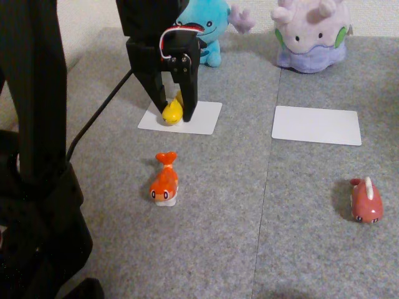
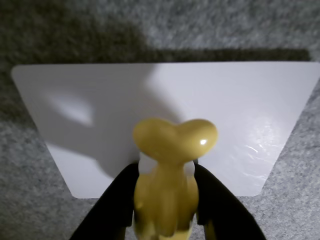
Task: Wooper wants to eat egg sudhi, and Goomy wants to eat shrimp sushi
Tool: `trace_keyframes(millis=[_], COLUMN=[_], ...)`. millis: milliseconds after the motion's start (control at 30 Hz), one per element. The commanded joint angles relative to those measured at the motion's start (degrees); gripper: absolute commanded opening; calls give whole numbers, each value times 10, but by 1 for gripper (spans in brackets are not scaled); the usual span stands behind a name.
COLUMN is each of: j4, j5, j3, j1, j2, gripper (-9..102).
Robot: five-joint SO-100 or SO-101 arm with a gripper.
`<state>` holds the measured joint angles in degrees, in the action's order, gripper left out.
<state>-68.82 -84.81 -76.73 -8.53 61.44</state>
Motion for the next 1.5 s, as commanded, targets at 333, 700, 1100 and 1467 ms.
trace_keyframes(millis=[333,700,1100,1467], j4=[6,-173,-272,-68], j5=[0,-21,61,173], j3=[28,20,-164,-559], j1=[16,87,58,-36], j2=[23,265,540,744], gripper=[39,39,39,39])
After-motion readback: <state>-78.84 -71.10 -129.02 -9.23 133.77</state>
